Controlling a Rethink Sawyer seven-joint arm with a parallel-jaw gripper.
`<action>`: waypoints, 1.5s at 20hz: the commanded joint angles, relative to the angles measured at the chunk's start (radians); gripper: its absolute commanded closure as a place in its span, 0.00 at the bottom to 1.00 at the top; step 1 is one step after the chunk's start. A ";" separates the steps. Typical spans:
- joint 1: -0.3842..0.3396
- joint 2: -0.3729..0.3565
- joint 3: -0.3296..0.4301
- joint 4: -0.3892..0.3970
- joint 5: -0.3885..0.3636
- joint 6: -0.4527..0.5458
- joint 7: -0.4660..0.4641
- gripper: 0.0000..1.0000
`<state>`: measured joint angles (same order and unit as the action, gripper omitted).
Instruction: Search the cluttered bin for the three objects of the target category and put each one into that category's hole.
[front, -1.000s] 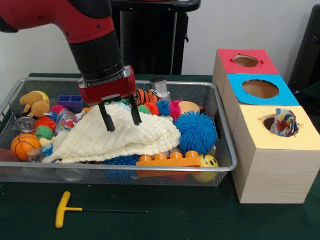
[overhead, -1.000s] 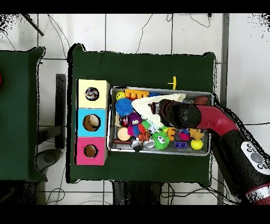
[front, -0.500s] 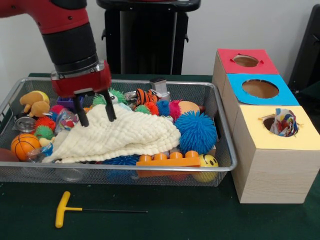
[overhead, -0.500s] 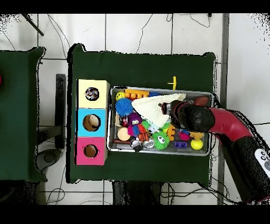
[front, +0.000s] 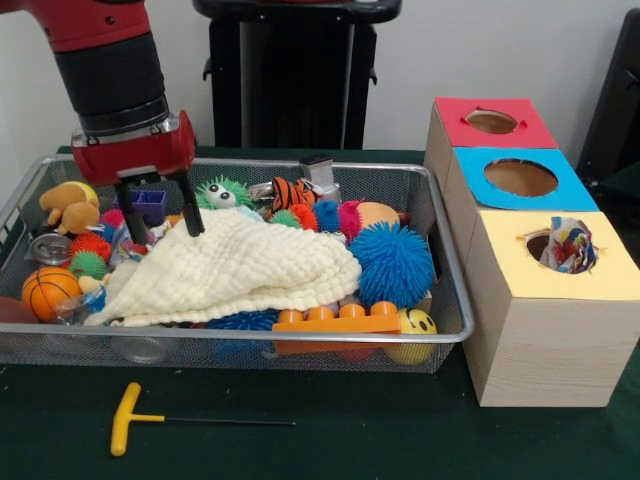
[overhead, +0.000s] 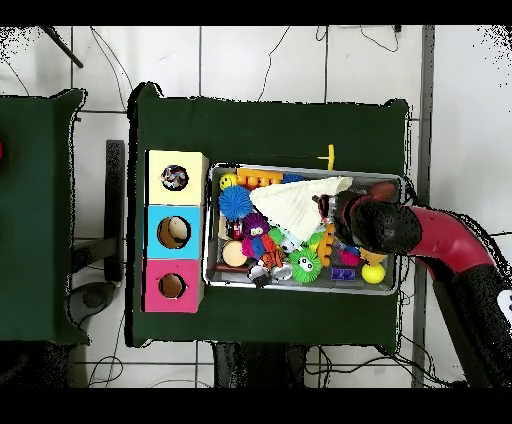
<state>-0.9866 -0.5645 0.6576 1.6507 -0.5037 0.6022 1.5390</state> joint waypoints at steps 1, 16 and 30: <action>0.002 0.001 -0.021 0.050 -0.097 -0.050 -0.075 0.00; -0.054 -0.040 -0.051 0.071 -0.162 -0.033 -0.076 0.00; -0.058 0.023 -0.076 0.088 -0.206 -0.079 -0.032 0.00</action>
<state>-1.0443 -0.5940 0.6224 1.6600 -0.6385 0.5813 1.5390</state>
